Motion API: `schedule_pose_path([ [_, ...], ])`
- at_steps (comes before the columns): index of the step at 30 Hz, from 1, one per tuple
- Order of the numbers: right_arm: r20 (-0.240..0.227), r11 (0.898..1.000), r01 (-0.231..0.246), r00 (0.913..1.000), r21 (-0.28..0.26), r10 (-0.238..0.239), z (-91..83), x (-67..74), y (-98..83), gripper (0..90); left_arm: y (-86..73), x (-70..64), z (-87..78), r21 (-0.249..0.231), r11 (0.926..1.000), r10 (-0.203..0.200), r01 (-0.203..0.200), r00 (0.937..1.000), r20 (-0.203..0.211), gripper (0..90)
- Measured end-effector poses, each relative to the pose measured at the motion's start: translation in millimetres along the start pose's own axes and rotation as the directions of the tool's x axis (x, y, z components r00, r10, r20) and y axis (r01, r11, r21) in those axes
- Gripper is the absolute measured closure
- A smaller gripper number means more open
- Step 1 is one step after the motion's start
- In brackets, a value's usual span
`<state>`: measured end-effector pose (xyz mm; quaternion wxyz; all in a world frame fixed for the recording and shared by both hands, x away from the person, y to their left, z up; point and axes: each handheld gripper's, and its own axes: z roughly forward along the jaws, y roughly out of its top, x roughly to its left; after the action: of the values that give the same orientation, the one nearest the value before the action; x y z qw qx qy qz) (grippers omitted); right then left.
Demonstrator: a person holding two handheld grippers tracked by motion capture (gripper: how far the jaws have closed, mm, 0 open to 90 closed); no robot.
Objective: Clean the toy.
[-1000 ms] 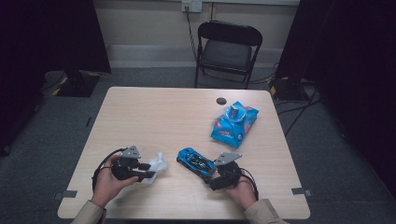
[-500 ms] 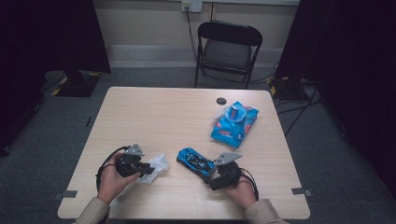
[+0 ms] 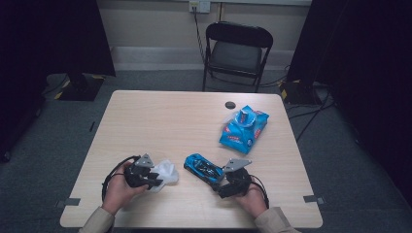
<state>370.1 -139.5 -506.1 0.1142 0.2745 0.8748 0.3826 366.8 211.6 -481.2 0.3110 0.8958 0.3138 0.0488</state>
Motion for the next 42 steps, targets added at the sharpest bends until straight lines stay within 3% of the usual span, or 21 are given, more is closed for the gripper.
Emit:
schedule_pose_path([
  [3, -0.009, 1.0, 0.006, 0.9999, 0.0, -0.006, 2.0, 2.0, 1.9, 13.8, 3.7, -1.9, 1.3, 0.015, 0.9986, -0.051, 0.051, 0.9985, -0.019, 81.7],
  [6, -0.015, 1.0, 0.011, 0.9998, 0.001, -0.011, 3.2, 3.2, 3.0, 13.8, 3.9, -2.3, 1.3, 0.017, 0.9985, -0.051, 0.052, 0.9985, -0.021, 82.4],
  [10, -0.008, 1.0, 0.007, 0.9999, -0.003, -0.007, 5.5, 4.3, 4.9, 14.8, 1.6, -0.4, 1.2, -0.004, 0.9965, -0.083, 0.083, 0.9965, -0.01, 83.5],
  [11, -0.005, 1.0, 0.004, 1.0, -0.007, -0.004, 6.1, 4.9, 5.7, 21.3, 1.3, 0.0, 1.2, -0.007, 0.9957, -0.093, 0.093, 0.9956, -0.01, 83.6],
  [14, -0.008, 1.0, 0.004, 1.0, -0.018, -0.004, 5.9, 4.5, 6.0, 23.6, 1.0, 0.0, 1.7, -0.016, 0.9954, -0.095, 0.095, 0.9955, -0.004, 83.8],
  [18, -0.005, 1.0, 0.003, 1.0, -0.02, -0.003, 5.9, 4.8, 6.0, 23.9, 2.2, 0.6, 0.7, -0.031, 0.9923, -0.119, 0.12, 0.9926, 0.024, 84.3],
  [19, -0.005, 1.0, 0.003, 1.0, -0.02, -0.003, 5.9, 4.7, 6.0, 23.9, 5.5, -1.0, -1.4, -0.062, 0.9889, -0.132, 0.135, 0.9901, 0.047, 84.5],
  [24, -0.005, 1.0, 0.003, 1.0, -0.02, -0.003, 5.9, 4.8, 6.0, 23.8, 27.0, -15.5, -16.1, -0.166, 0.9799, -0.096, 0.111, 0.9909, 0.094, 84.7],
  [27, -0.005, 1.0, 0.003, 1.0, -0.02, -0.003, 5.9, 4.8, 5.9, 23.8, 45.0, -29.1, -14.8, -0.199, 0.9774, -0.046, 0.072, 0.9905, 0.129, 84.8],
  [28, -0.005, 1.0, 0.003, 1.0, -0.019, -0.004, 5.9, 4.7, 6.0, 23.9, 45.0, -29.1, -14.8, -0.199, 0.9774, -0.046, 0.072, 0.9905, 0.129, 84.7],
  [29, -0.005, 1.0, 0.003, 1.0, -0.02, -0.003, 5.9, 4.8, 6.0, 23.9, 57.5, -39.2, -6.9, -0.2, 0.9786, -0.016, 0.047, 0.9876, 0.156, 84.7],
  [30, -0.005, 1.0, 0.003, 1.0, -0.02, -0.003, 5.9, 4.8, 6.0, 23.9, 57.5, -39.2, -6.9, -0.2, 0.9786, -0.016, 0.047, 0.9876, 0.156, 84.7],
  [31, -0.005, 1.0, 0.003, 1.0, -0.02, -0.003, 5.9, 4.7, 6.0, 23.9, 68.8, -47.7, 4.5, -0.198, 0.9801, 0.015, 0.019, 0.986, 0.166, 84.7],
  [33, -0.005, 1.0, 0.002, 1.0, -0.02, -0.002, 5.9, 4.8, 6.0, 23.9, 74.2, -51.5, 9.8, -0.192, 0.9814, 0.028, 0.005, 0.9847, 0.172, 84.7],
  [34, -0.005, 1.0, 0.002, 1.0, -0.02, -0.002, 5.9, 4.8, 6.0, 23.9, 84.5, -58.7, 20.6, -0.182, 0.9831, 0.056, -0.023, 0.9818, 0.182, 84.6],
  [36, -0.006, 1.0, 0.002, 1.0, -0.02, -0.002, 5.9, 4.8, 6.0, 23.9, 89.4, -62.5, 25.8, -0.184, 0.9827, 0.062, -0.026, 0.9789, 0.194, 84.7],
  [38, -0.005, 1.0, 0.003, 1.0, -0.02, -0.003, 5.9, 4.8, 6.0, 23.9, 103.4, -73.3, 40.0, -0.167, 0.9832, 0.107, -0.074, 0.9742, 0.199, 84.6],
  [42, -0.006, 1.0, 0.004, 1.0, -0.02, -0.004, 5.9, 4.7, 5.9, 23.9, 114.1, -81.1, 54.8, -0.16, 0.9832, 0.122, -0.088, 0.9685, 0.217, 84.5],
])
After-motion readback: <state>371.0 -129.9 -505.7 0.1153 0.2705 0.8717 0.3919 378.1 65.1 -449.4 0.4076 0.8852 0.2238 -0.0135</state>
